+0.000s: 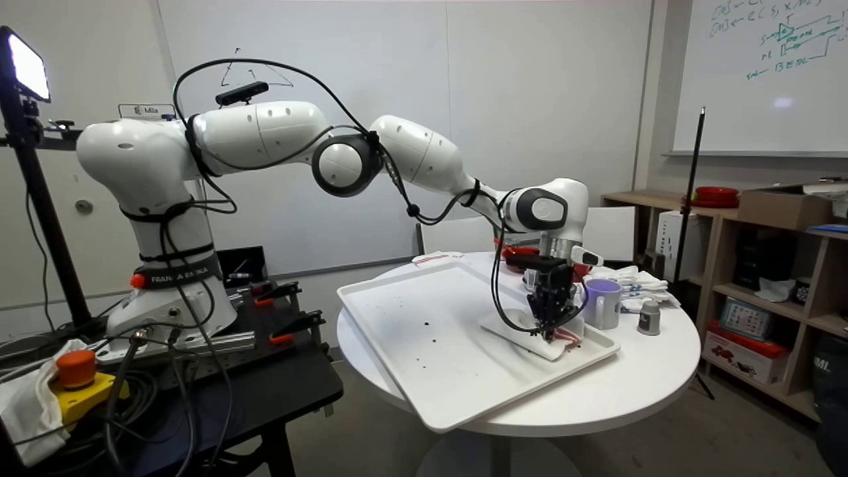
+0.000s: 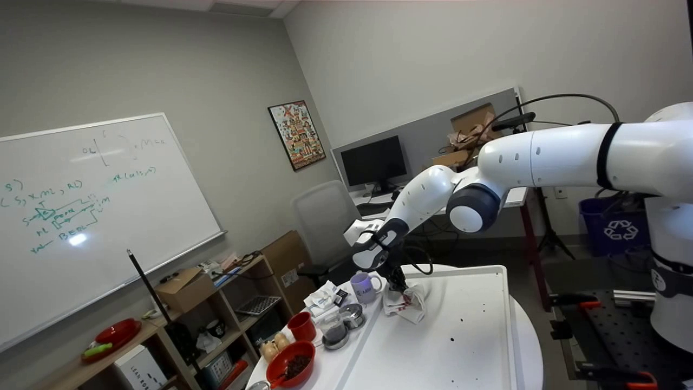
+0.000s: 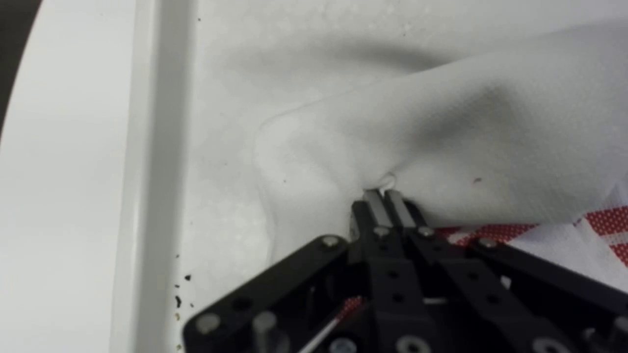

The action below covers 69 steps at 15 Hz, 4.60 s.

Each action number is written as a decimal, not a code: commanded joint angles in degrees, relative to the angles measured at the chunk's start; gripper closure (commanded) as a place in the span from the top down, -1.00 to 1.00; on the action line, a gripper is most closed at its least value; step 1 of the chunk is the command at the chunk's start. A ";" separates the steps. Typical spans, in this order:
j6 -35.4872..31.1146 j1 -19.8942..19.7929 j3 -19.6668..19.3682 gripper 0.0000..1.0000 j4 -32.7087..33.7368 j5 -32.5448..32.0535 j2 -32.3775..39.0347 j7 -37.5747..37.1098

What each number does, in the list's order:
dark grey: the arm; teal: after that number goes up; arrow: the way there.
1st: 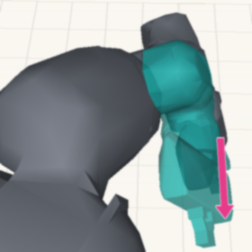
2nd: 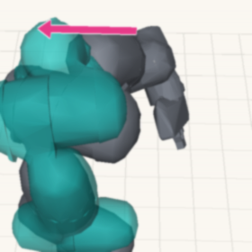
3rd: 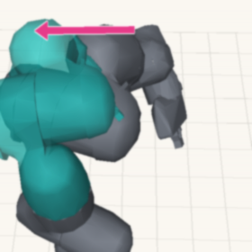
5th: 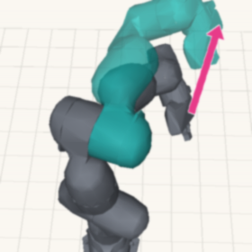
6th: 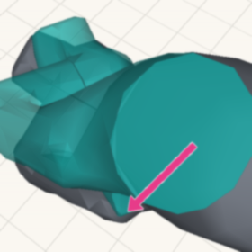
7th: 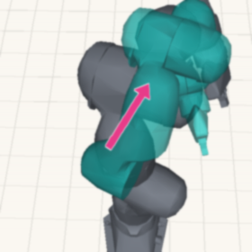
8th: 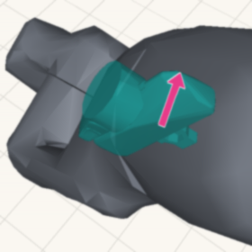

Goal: Pick up the cloth from the table and clean the tray

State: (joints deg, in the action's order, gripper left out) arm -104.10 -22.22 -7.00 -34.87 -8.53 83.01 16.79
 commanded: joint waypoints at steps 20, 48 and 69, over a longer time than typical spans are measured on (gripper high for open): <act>-28.48 3.95 1.90 -0.99 -48.25 -1.73 -23.20 -0.43; -55.75 22.38 -0.21 -0.99 -92.35 -12.09 -41.75 -2.68; -52.41 37.63 0.66 -0.99 -91.44 -19.81 -39.98 -10.03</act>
State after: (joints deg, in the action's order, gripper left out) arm -155.30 12.93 -7.47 -127.90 -26.80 37.99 10.96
